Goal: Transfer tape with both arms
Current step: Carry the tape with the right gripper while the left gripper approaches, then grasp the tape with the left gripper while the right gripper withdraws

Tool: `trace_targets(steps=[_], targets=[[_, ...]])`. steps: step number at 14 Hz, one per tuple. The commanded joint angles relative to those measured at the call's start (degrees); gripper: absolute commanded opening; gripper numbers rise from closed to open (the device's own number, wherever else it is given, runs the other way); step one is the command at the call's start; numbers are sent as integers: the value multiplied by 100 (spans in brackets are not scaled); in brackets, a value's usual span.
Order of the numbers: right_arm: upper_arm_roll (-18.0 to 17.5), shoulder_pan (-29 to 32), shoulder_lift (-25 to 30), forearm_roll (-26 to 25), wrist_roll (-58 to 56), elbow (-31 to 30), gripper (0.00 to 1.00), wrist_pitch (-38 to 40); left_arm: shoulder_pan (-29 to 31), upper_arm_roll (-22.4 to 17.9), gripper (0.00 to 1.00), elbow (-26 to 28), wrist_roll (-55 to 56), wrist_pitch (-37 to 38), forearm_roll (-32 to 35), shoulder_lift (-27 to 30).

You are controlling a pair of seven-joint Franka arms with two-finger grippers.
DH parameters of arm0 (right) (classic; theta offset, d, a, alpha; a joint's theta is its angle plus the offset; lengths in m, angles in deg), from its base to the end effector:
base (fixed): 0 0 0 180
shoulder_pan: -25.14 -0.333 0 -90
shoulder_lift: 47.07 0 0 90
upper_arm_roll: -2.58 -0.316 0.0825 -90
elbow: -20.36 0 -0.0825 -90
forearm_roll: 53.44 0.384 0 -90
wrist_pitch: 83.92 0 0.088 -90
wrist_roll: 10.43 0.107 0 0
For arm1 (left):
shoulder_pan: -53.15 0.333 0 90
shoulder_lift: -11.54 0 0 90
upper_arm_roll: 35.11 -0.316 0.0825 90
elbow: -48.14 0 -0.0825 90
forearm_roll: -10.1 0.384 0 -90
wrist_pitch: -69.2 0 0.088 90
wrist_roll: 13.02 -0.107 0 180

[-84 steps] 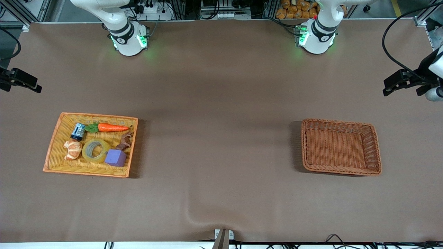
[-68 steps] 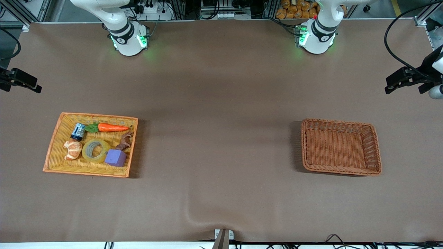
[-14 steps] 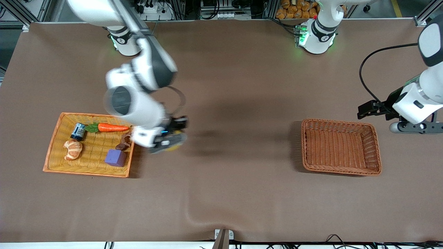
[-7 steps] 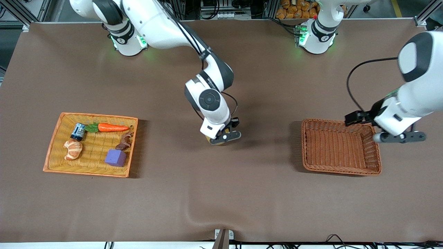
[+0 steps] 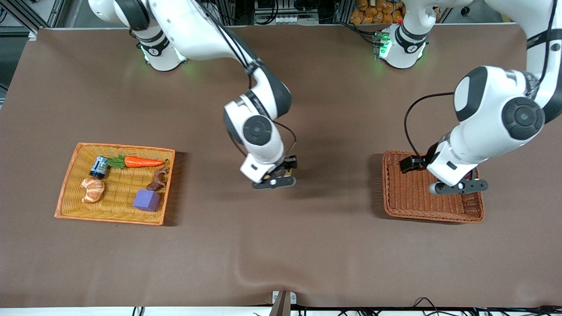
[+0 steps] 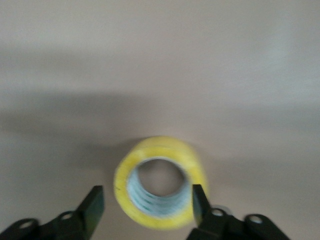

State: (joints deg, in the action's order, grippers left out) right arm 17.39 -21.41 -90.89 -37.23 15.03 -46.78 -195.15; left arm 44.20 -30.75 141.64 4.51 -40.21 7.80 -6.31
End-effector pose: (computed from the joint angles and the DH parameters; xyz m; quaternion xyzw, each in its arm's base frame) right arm 0.6004 0.4594 0.3486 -0.9981 -0.0412 0.0092 0.0451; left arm 0.6304 -0.1472 0.4363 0.9984 0.0454 -0.0240 0.0250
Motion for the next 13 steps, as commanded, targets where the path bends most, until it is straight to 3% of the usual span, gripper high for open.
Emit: trace_targets(steps=[1, 3, 6, 8, 10, 11, 13], targets=[[389, 216, 1320, 50, -890, -832, 100, 592, -474, -31, 100, 29, 766, -369, 18, -166], [741, 348, 2076, 41, -1664, -1561, 100, 629, -765, -22, 100, -15, 1206, -625, 219, -341], [1112, 523, 3052, -546, -2167, -2249, 100, 794, -1503, -31, 100, -76, 2092, -1117, 229, -632], [1068, 1233, 3335, -671, -2719, -2154, 100, 1382, -1968, -31, 100, -226, 2709, -1153, 238, -877], [1068, 1630, 3275, -1091, -3633, -1454, 100, 2301, -2487, -75, 100, -479, 3376, -1153, 238, -1281], [1068, 1875, 3327, -1058, -3645, -1389, 100, 2525, -2620, -75, 100, -707, 3710, -1153, 325, -1526], [701, 2516, 3721, -1040, -3689, -1493, 100, 2544, -2866, -75, 100, -1051, 4221, -1197, 492, -1975]])
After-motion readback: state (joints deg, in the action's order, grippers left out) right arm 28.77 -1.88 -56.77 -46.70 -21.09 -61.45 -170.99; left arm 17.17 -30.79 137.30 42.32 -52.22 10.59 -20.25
